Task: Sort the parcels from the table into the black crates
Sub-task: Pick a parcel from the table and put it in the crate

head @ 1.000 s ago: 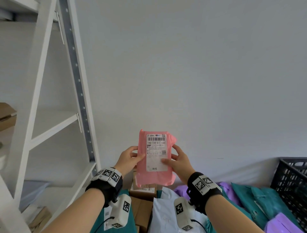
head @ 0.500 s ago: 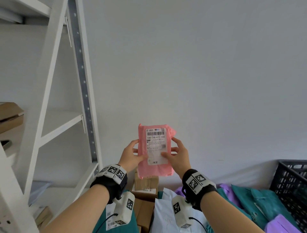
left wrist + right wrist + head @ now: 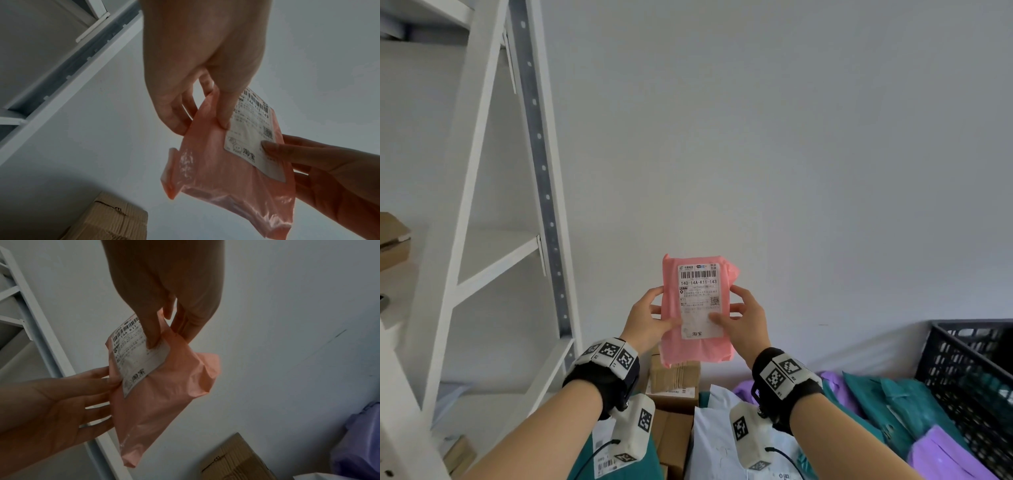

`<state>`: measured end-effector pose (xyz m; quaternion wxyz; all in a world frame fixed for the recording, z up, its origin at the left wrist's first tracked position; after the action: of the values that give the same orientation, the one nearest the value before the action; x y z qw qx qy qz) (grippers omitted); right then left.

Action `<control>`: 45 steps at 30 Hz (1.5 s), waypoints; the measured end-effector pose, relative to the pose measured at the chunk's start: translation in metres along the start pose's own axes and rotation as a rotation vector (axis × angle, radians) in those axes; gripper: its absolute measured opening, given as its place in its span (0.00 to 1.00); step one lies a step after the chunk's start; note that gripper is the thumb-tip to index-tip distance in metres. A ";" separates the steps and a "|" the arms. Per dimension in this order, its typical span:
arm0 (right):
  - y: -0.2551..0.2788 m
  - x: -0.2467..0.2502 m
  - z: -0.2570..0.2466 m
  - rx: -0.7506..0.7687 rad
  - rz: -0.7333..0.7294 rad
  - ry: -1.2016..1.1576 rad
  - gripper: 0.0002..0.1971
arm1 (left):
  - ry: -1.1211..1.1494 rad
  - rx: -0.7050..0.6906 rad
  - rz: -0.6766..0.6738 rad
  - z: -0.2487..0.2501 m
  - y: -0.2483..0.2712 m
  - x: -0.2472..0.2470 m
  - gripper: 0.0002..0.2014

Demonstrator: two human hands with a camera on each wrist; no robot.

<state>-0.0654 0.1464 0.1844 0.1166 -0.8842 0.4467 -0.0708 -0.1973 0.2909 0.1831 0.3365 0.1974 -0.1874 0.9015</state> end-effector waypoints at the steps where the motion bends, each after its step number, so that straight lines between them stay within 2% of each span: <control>1: 0.001 0.002 0.000 -0.001 0.007 0.004 0.29 | 0.001 -0.001 -0.008 0.000 -0.001 -0.002 0.33; 11: 0.015 0.048 0.007 -0.018 0.104 0.029 0.32 | 0.043 -0.050 -0.133 0.012 -0.007 -0.049 0.32; 20: 0.058 0.144 0.018 -0.075 0.316 0.118 0.31 | 0.079 -0.113 -0.378 0.045 0.001 -0.153 0.31; 30: 0.126 0.254 0.031 -0.178 0.534 0.155 0.31 | 0.169 -0.127 -0.607 0.086 0.057 -0.270 0.29; 36: 0.172 0.319 0.030 -0.191 0.617 0.158 0.30 | 0.075 -0.207 -0.690 0.129 0.099 -0.328 0.31; 45: 0.248 0.454 0.028 -0.211 0.657 0.133 0.31 | 0.018 -0.250 -0.716 0.200 0.190 -0.436 0.31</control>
<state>0.0173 -0.3584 0.1005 0.0119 -0.6940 0.7187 -0.0403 0.0222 -0.1694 0.1049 0.6532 0.1999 -0.2124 0.6987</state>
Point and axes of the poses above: each hand's wrist, its own y-axis away from the middle knuckle, its own x-axis out of the back of the hand, z = x × y, the point moved 5 cm from there along -y, towards the middle knuckle, and after that the axes turned 12 degrees about -y, right-handed, at the moved point
